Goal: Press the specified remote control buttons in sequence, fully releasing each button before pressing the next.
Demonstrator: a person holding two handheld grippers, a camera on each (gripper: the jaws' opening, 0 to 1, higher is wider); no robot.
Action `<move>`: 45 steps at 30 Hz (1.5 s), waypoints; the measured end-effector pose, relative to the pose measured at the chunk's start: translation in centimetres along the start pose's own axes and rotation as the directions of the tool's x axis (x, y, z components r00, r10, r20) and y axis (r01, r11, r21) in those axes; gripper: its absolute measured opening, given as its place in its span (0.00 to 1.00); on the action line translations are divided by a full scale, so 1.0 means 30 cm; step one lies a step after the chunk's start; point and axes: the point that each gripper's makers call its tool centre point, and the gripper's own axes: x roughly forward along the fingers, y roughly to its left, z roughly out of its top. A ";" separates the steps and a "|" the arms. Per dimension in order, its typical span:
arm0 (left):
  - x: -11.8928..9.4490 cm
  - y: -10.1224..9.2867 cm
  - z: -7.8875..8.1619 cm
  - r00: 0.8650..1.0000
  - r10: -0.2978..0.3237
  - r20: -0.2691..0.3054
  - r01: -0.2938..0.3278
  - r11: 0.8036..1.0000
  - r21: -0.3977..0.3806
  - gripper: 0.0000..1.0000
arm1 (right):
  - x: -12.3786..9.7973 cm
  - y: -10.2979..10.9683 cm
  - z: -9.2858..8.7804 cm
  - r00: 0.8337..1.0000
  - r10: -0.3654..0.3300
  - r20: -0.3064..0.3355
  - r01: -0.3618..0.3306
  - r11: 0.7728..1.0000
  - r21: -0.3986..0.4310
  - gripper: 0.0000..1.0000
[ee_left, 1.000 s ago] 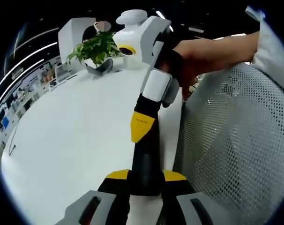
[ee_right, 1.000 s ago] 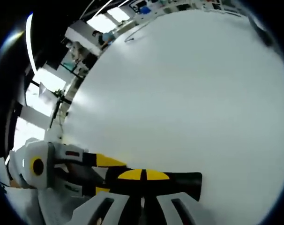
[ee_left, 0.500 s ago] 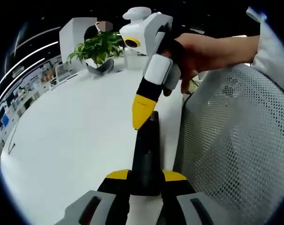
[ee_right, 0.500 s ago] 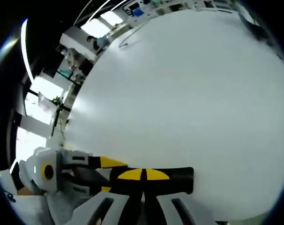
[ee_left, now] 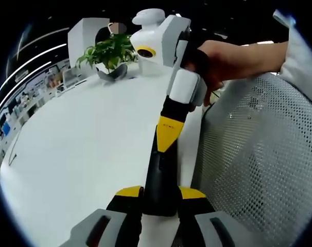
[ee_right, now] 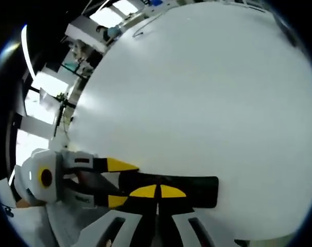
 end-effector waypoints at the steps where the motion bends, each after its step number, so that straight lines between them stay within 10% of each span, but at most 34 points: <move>1: 0.000 0.000 0.000 1.000 0.000 0.001 0.000 1.000 0.001 0.25 | 0.000 0.001 -0.001 1.000 0.001 0.001 -0.001 1.000 -0.001 0.00; 8: 0.006 0.001 0.001 1.000 0.000 0.005 0.000 1.000 0.000 0.25 | 0.009 0.006 -0.006 0.997 -0.076 0.008 0.076 0.977 -0.200 0.00; 45: 0.003 -0.001 0.006 1.000 0.000 0.016 0.000 1.000 0.001 0.26 | 0.001 0.002 -0.057 0.992 -0.083 -0.096 0.070 0.989 -0.133 0.00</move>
